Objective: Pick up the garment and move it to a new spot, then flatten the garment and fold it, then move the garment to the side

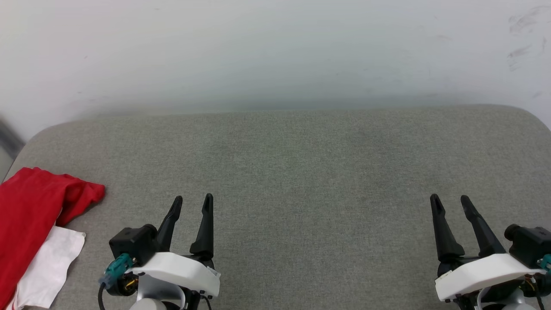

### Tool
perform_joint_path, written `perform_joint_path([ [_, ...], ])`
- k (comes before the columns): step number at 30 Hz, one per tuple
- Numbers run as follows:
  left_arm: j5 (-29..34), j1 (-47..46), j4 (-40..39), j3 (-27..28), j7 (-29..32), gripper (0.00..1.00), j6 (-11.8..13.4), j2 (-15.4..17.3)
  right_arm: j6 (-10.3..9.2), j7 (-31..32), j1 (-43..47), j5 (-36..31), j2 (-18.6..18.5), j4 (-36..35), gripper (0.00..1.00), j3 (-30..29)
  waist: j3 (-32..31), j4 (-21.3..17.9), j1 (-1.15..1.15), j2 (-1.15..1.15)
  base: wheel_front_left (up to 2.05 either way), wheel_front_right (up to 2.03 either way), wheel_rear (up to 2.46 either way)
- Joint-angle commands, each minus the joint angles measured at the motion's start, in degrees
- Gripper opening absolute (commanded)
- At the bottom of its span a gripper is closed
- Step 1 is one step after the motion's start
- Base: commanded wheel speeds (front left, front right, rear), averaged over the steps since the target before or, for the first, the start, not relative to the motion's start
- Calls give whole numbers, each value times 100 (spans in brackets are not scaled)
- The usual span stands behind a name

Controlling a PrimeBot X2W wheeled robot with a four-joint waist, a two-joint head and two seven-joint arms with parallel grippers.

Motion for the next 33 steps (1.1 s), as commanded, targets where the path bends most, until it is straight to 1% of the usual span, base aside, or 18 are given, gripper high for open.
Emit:
perform_joint_path([
  [1,169,8,-24,-21,-52,100,24,39,2,2,3,-199,-15,-82,100,-24,0,5,0,0,0,0,0],
  [9,564,40,42,-53,-162,100,74,73,1,45,81,-645,10,-117,100,-52,-10,24,0,0,0,0,0],
  [27,1294,69,310,-90,-382,100,33,17,1,34,194,-1429,73,-216,100,-62,-37,67,0,0,0,0,0],
  [33,1486,63,371,-89,-448,100,-23,-22,1,0,209,-1643,82,-277,100,-62,-42,77,0,0,0,0,0],
])
